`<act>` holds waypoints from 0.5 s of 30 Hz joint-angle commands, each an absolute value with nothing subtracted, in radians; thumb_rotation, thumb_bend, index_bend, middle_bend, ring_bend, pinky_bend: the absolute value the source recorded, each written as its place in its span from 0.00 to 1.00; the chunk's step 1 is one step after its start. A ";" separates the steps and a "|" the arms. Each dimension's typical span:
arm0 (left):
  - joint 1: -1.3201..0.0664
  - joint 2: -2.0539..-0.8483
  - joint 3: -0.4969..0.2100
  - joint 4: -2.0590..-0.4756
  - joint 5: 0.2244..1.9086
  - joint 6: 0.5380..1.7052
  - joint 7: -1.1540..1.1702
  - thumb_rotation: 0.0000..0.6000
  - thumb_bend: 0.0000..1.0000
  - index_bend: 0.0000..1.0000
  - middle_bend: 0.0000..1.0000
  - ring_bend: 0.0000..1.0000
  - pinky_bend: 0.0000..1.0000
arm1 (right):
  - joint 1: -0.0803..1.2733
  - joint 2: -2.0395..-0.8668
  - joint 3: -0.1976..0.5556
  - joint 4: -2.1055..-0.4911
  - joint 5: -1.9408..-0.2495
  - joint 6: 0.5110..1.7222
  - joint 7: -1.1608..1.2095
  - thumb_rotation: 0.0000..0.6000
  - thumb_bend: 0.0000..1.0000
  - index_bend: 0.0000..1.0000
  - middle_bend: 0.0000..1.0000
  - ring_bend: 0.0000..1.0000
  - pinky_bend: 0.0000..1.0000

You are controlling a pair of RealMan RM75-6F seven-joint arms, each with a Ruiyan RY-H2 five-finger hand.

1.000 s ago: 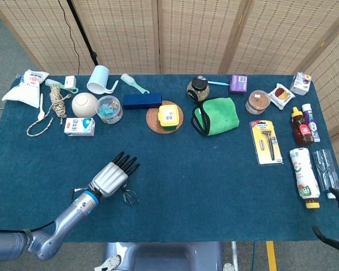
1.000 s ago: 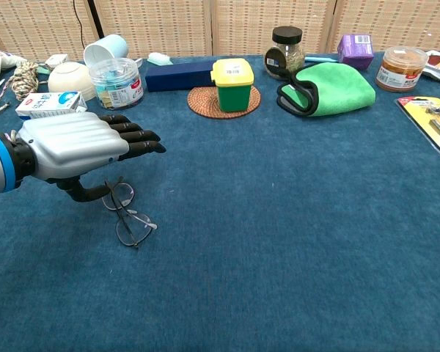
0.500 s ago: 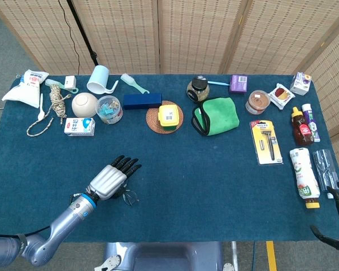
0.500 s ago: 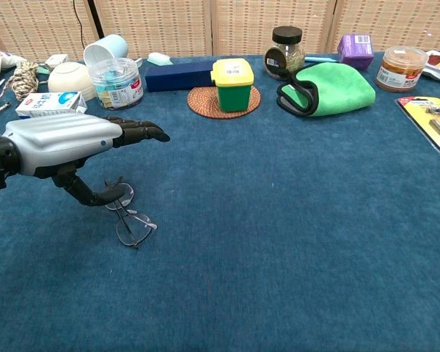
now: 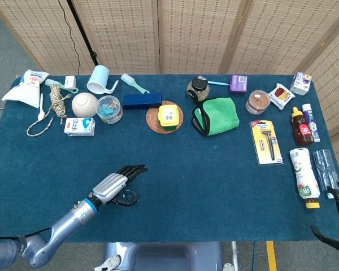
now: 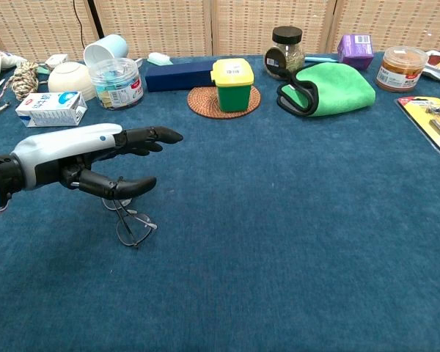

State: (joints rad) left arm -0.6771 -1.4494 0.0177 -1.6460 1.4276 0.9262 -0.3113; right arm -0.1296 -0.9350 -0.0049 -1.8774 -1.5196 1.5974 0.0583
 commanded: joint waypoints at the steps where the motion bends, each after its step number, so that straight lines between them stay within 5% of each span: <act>1: -0.669 -1.479 0.026 -1.579 1.506 0.917 -0.511 0.42 0.41 0.00 0.00 0.00 0.00 | -0.130 -0.935 -0.004 -1.878 -1.520 1.598 0.059 1.00 0.22 0.10 0.00 0.00 0.00; 7: -0.658 -1.507 0.047 -1.513 1.578 0.964 -0.687 0.29 0.40 0.00 0.00 0.00 0.00 | -0.130 -0.935 -0.004 -1.877 -1.520 1.599 0.060 1.00 0.22 0.10 0.00 0.00 0.00; 15: -0.620 -1.553 0.110 -1.419 1.688 1.089 -0.908 0.29 0.39 0.00 0.00 0.00 0.00 | -0.133 -0.935 -0.005 -1.872 -1.519 1.601 0.067 1.00 0.22 0.10 0.00 0.00 0.00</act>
